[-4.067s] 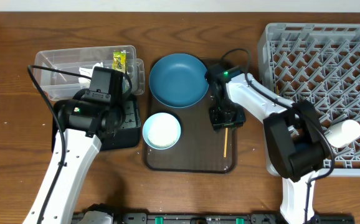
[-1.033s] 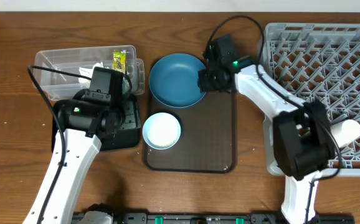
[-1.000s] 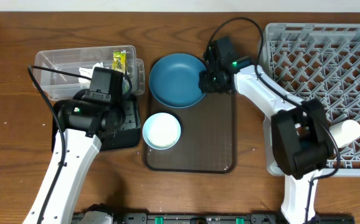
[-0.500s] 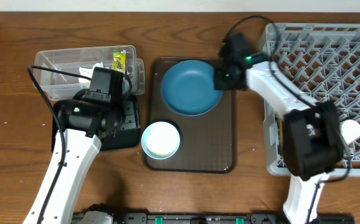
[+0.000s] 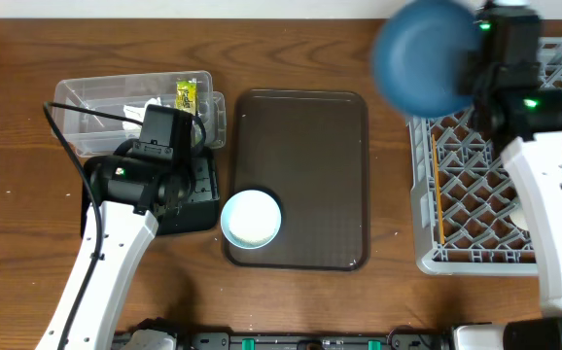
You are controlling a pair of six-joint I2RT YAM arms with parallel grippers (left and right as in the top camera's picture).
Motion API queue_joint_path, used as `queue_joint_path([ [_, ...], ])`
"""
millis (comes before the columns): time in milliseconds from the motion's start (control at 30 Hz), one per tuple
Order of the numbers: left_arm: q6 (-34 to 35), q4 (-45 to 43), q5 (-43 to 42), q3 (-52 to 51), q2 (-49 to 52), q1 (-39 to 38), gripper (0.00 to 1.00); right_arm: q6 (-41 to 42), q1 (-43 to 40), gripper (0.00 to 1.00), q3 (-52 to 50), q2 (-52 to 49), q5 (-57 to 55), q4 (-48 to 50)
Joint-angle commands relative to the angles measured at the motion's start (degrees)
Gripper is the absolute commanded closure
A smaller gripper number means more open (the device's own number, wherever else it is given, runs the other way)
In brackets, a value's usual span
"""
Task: Sort waste into correct bins and load items into the dishwasher rack
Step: 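Grasp the blue plate rim with the right gripper and lift it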
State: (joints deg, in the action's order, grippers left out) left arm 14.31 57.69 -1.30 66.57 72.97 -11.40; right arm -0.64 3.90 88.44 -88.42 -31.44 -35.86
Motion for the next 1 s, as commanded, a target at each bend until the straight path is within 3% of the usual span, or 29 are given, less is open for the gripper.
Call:
queue_joint_path([
  [0, -0.5, 0.1, 0.5, 0.4, 0.0, 0.2, 0.32, -6.6, -3.1, 0.99, 0.5, -0.6, -23.3, 3.1],
  [100, -0.5, 0.1, 0.5, 0.4, 0.0, 0.2, 0.32, -10.2, -6.6, 0.99, 0.5, -1.7, -29.9, 8.1],
  [300, -0.5, 0.2, 0.5, 0.4, 0.0, 0.2, 0.32, -18.0, -13.7, 0.99, 0.5, -6.4, -32.9, 18.5],
  [700, -0.1, 0.2, 0.4, 0.4, 0.0, 0.2, 0.32, -47.9, -23.5, 0.99, 0.5, -21.8, -34.3, 47.3],
  [833, -0.1, 0.2, 0.4, 0.4, 0.0, 0.2, 0.32, -49.1, -23.6, 0.99, 0.5, -24.5, -33.0, 47.7],
  [967, -0.1, 0.1, 0.5, 0.4, 0.0, 0.2, 0.32, -44.6, -23.1, 0.99, 0.4, -27.3, -33.0, 44.5],
])
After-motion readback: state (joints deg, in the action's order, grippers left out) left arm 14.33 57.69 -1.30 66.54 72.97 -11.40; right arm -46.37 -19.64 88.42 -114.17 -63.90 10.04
